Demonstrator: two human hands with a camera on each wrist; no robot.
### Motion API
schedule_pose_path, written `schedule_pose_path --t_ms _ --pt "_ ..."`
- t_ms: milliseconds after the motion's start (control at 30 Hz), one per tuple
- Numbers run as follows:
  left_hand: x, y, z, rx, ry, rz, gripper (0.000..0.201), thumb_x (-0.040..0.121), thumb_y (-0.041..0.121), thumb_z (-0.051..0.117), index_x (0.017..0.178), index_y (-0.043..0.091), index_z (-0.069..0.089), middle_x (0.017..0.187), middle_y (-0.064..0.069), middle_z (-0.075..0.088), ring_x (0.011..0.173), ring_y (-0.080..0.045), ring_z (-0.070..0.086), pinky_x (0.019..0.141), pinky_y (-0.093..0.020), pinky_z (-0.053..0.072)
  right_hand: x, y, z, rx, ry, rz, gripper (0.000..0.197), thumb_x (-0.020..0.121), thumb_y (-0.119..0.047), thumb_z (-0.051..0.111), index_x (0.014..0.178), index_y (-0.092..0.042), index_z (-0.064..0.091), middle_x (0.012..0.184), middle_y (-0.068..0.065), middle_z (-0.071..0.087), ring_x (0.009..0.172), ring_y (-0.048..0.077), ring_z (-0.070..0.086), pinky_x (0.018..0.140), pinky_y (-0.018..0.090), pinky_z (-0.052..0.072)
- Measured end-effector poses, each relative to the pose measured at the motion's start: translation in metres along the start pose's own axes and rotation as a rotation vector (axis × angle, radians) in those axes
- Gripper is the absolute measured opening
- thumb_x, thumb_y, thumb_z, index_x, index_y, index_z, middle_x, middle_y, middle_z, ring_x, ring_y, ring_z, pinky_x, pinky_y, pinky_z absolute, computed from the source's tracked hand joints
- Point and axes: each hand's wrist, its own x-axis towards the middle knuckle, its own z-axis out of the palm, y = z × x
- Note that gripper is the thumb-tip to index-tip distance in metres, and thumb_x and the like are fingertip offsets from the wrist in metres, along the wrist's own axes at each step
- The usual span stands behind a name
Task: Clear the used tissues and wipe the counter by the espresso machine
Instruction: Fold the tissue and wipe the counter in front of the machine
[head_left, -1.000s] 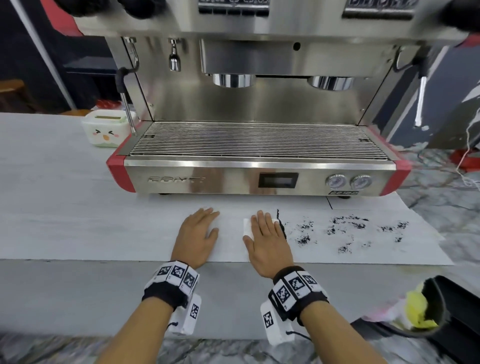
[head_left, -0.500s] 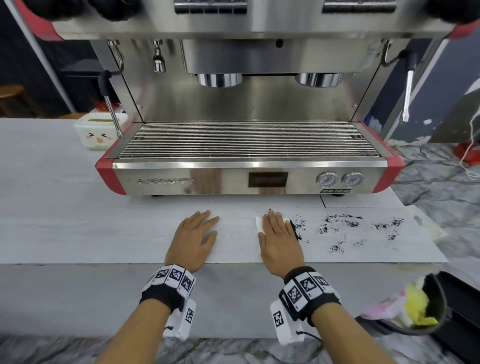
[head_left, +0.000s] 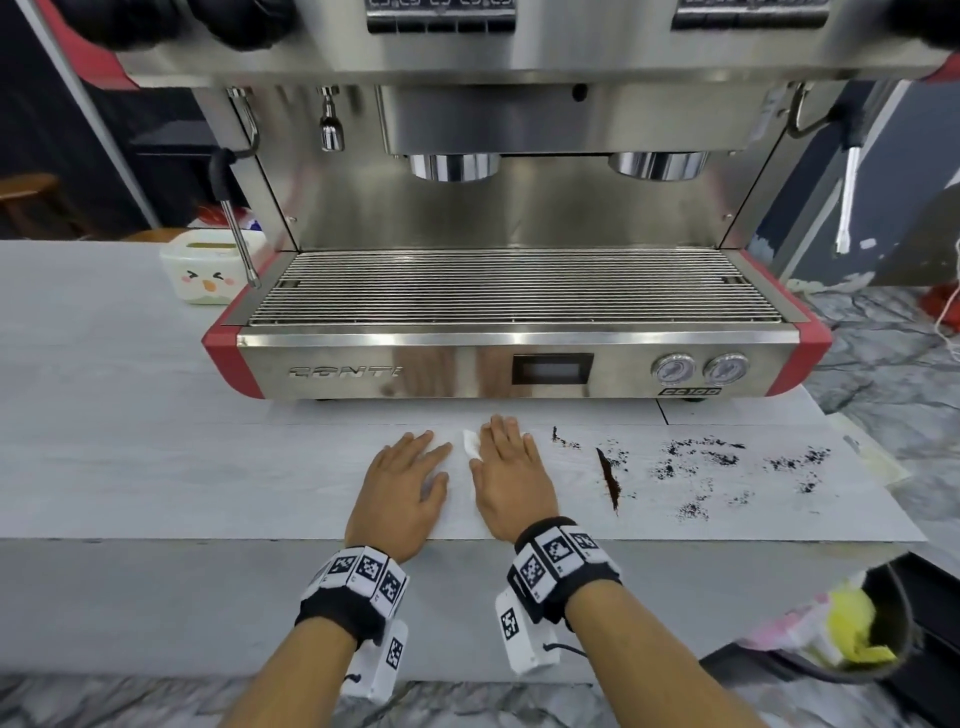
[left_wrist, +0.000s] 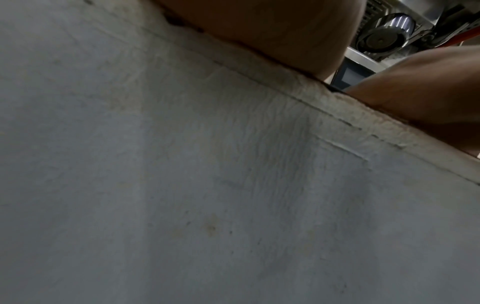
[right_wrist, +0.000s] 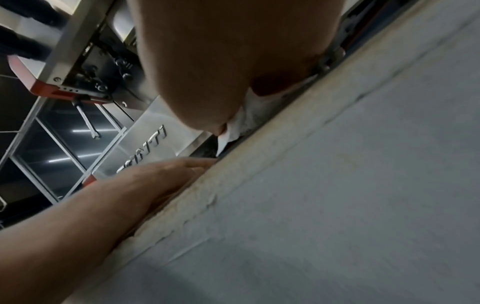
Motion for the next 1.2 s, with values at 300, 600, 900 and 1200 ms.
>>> schedule_pose_path --t_ms 300,600,900,1200 --pt "0.000 0.002 -0.002 -0.004 -0.016 -0.017 0.051 0.090 0.043 0.029 0.137 0.033 0.043 0.151 0.007 0.034 0.142 -0.012 0.023 0.118 -0.029 0.009 0.018 0.043 -0.008 -0.070 0.020 0.119 0.059 0.100 -0.037 0.022 0.150 -0.009 0.009 0.160 0.013 0.003 0.147 0.027 -0.001 0.120 0.043 0.001" --pt "0.000 0.002 -0.002 -0.014 -0.017 -0.013 0.051 0.089 0.042 0.031 0.137 0.032 0.045 0.151 0.006 0.035 0.142 -0.013 0.024 0.120 -0.032 0.011 0.004 0.073 -0.027 0.006 0.115 0.218 0.050 0.100 -0.024 0.023 0.146 -0.004 0.022 0.156 0.015 0.019 0.145 0.028 0.014 0.118 0.044 0.015" --pt "0.001 0.001 0.000 0.009 -0.011 -0.004 0.052 0.088 0.043 0.030 0.136 0.031 0.045 0.150 0.003 0.037 0.142 -0.016 0.027 0.119 -0.035 0.016 -0.052 0.010 -0.003 -0.009 0.025 -0.036 0.061 0.097 -0.035 0.006 0.150 -0.006 0.015 0.160 0.011 0.008 0.148 0.026 0.002 0.120 0.038 0.001" --pt "0.000 0.001 -0.001 0.014 -0.025 -0.004 0.053 0.089 0.044 0.027 0.138 0.031 0.043 0.151 0.004 0.035 0.142 -0.015 0.025 0.119 -0.033 0.013 -0.055 0.044 -0.005 -0.104 0.044 0.016 0.069 0.094 -0.047 -0.003 0.151 -0.010 0.005 0.160 0.007 -0.001 0.148 0.022 -0.004 0.117 0.034 -0.008"
